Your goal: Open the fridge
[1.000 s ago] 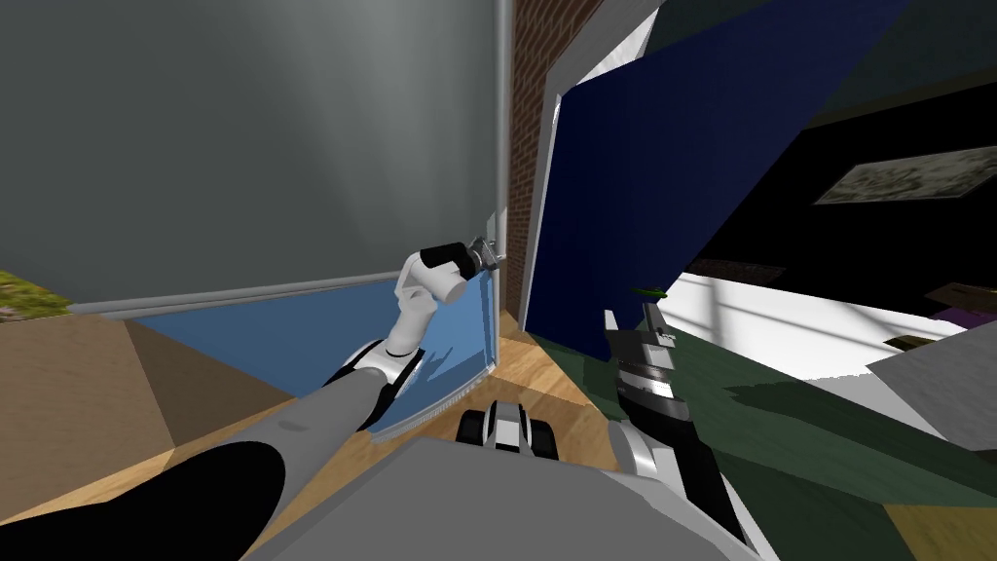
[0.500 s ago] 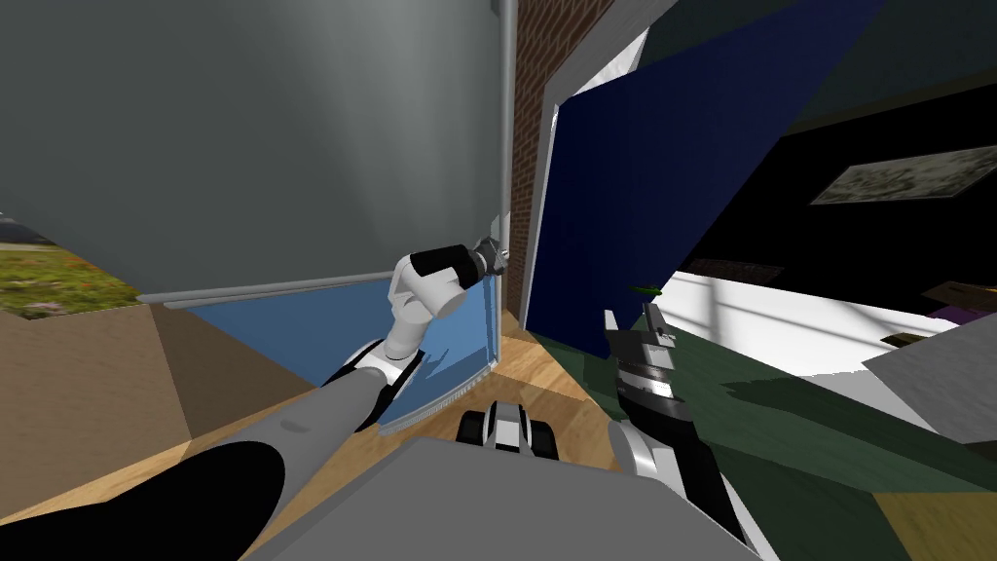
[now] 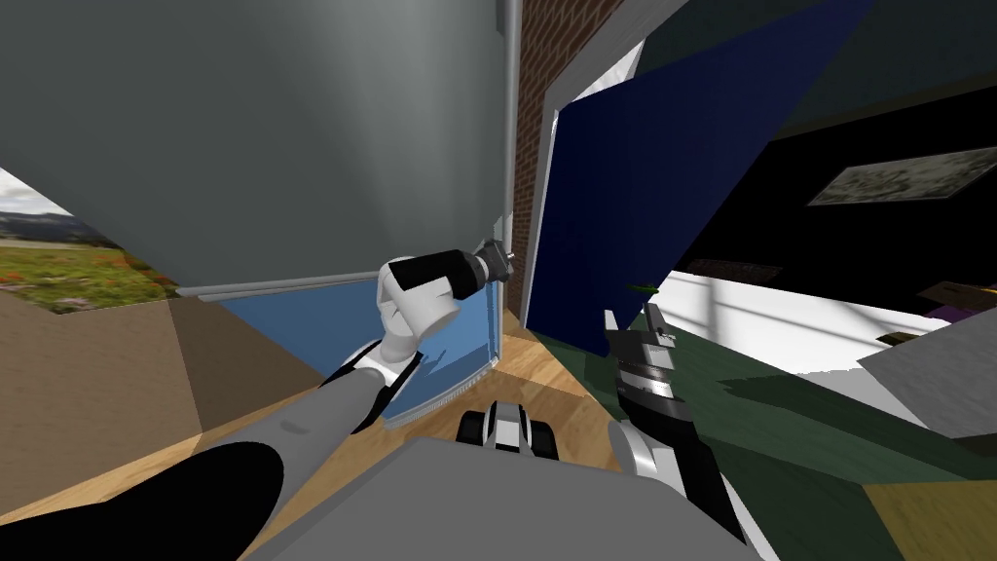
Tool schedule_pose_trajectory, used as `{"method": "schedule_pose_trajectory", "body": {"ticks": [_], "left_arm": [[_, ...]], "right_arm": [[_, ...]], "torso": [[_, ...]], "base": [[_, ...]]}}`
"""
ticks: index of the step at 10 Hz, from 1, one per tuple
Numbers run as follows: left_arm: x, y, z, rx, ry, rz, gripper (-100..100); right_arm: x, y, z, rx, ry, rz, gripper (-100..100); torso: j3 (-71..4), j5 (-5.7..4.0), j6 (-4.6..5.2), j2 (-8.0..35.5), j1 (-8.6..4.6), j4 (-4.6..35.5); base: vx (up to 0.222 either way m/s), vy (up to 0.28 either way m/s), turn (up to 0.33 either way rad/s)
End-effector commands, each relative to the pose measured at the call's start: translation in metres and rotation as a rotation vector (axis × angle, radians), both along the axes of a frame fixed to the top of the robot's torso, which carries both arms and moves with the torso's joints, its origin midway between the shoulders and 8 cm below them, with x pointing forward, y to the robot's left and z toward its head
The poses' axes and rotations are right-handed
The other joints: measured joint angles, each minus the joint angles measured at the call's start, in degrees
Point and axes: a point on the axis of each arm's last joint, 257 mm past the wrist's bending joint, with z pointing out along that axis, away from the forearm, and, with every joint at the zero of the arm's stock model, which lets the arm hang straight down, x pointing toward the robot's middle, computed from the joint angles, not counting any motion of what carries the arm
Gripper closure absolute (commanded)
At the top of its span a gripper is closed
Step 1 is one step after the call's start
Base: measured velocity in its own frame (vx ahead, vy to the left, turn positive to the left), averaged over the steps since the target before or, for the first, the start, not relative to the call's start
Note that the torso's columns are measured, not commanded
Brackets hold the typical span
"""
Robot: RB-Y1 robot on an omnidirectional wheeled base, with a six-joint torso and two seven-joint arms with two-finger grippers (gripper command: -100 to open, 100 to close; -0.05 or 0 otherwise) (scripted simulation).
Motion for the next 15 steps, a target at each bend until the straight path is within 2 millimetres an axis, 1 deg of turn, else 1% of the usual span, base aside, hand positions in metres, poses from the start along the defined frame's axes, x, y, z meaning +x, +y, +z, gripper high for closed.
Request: {"method": "schedule_pose_trajectory", "body": {"ticks": [1, 2, 3, 4, 5, 6, 9, 10, 11, 13, 14, 15], "left_arm": [[-0.027, -0.013, -0.009, 0.007, 0.018, -0.052, 100], [-0.036, -0.015, -0.004, 0.005, -0.001, -0.066, 100], [-0.049, -0.022, -0.013, 0.013, 0.022, -0.092, 100], [-0.058, -0.024, -0.008, 0.011, 0.003, -0.107, 100], [-0.052, -0.023, -0.01, 0.01, 0.008, -0.097, 100], [-0.042, -0.021, -0.015, 0.011, 0.031, -0.081, -100], [-0.02, -0.015, -0.024, 0.005, 0.071, -0.047, -100], [-0.016, -0.013, -0.024, -0.002, 0.075, -0.042, -100], [-0.014, -0.013, -0.019, -0.018, 0.068, -0.044, -100], [-0.018, -0.014, -0.008, -0.043, 0.054, -0.056, -100], [-0.016, -0.014, -0.006, -0.055, 0.055, -0.056, -100], [-0.009, -0.012, -0.005, -0.069, 0.068, -0.048, -100]], "right_arm": [[0.0, 0.0, 0.0, 0.0, 0.0, 0.0, 0], [0.0, 0.0, 0.0, 0.0, 0.0, 0.0, 0], [0.0, 0.0, 0.0, 0.0, 0.0, 0.0, 0], [0.0, 0.0, 0.0, 0.0, 0.0, 0.0, 0], [0.0, 0.0, 0.0, 0.0, 0.0, 0.0, 0], [0.0, 0.0, 0.0, 0.0, 0.0, 0.0, 0], [0.0, 0.0, 0.0, 0.0, 0.0, 0.0, 0], [0.0, 0.0, 0.0, 0.0, 0.0, 0.0, 0], [0.0, 0.0, 0.0, 0.0, 0.0, 0.0, 0], [0.0, 0.0, 0.0, 0.0, 0.0, 0.0, 0], [0.0, 0.0, 0.0, 0.0, 0.0, 0.0, 0], [0.0, 0.0, 0.0, 0.0, 0.0, 0.0, 0]], "torso": [[0.1, 0.01, -0.01, 0.1, 0.02, 0.0], [0.1, 0.01, 0.0, 0.2, 0.04, 0.1], [0.1, 0.02, -0.01, 0.1, 0.05, 0.1], [0.1, 0.03, -0.01, 0.1, 0.08, 0.0], [0.0, 0.01, 0.0, 0.0, 0.03, 0.0], [-0.1, -0.01, 0.0, -0.1, -0.04, 0.0], [-0.1, 0.01, -0.01, -0.1, 0.03, 0.0], [0.0, 0.02, -0.01, -0.1, 0.04, 0.0], [0.0, 0.02, 0.0, -0.1, 0.05, 0.0], [-0.1, 0.04, -0.01, -0.2, 0.12, -0.1], [0.0, 0.03, -0.01, -0.1, 0.1, 0.0], [0.0, 0.01, 0.0, 0.0, -0.01, 0.0]], "base": [[-0.08, 0.02, 0.006], [-0.075, 0.02, 0.0], [-0.078, 0.036, 0.006], [-0.07, 0.03, 0.001], [-0.029, 0.011, -0.001], [0.0, 0.0, 0.0], [0.038, 0.009, -0.009], [0.09, 0.019, -0.017], [0.149, 0.044, -0.034], [0.178, 0.062, -0.032], [0.179, 0.052, -0.033], [0.218, 0.056, -0.041]]}}
